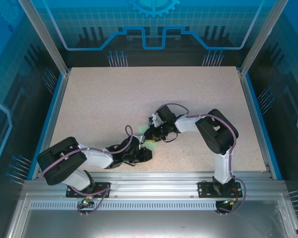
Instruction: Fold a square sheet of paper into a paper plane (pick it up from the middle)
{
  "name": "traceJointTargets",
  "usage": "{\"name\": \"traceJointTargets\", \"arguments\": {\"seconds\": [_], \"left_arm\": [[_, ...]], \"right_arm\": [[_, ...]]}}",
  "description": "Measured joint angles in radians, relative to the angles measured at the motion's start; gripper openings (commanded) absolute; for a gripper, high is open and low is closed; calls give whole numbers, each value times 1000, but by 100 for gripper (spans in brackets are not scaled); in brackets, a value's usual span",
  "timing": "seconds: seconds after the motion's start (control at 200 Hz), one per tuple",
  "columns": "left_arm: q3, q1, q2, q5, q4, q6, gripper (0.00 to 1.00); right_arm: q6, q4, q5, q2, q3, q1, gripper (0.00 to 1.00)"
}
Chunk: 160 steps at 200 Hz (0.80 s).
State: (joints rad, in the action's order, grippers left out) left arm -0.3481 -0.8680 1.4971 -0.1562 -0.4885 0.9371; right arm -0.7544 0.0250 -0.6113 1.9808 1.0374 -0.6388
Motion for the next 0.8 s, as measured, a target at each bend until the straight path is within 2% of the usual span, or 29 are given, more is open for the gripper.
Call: {"name": "traceJointTargets", "arguments": {"seconds": [0.25, 0.31, 0.415, 0.545, 0.625, 0.715, 0.8], "left_arm": [[28, -6, -24, -27, -4, 11, 11], [58, -19, -92, -36, 48, 15, 11], [98, -14, -294, -37, 240, 14, 10], [94, 83, -614, -25, 446, -2, 14], [93, 139, -751, -22, 521, -15, 16], [84, 153, -790, -18, 563, -24, 17], [67, 153, -716, -22, 558, -31, 17]], "right_arm": [[0, 0, 0, 0, 0, 0, 18], [0, 0, 0, 0, 0, 0, 18], [-1, 0, -1, 0, 0, 0, 18], [-3, -1, -2, 0, 0, 1, 18], [-4, -3, -3, 0, -1, 1, 18], [-5, -5, -4, 1, -2, 2, 18], [-5, -7, -7, 1, -2, 3, 18]]}}
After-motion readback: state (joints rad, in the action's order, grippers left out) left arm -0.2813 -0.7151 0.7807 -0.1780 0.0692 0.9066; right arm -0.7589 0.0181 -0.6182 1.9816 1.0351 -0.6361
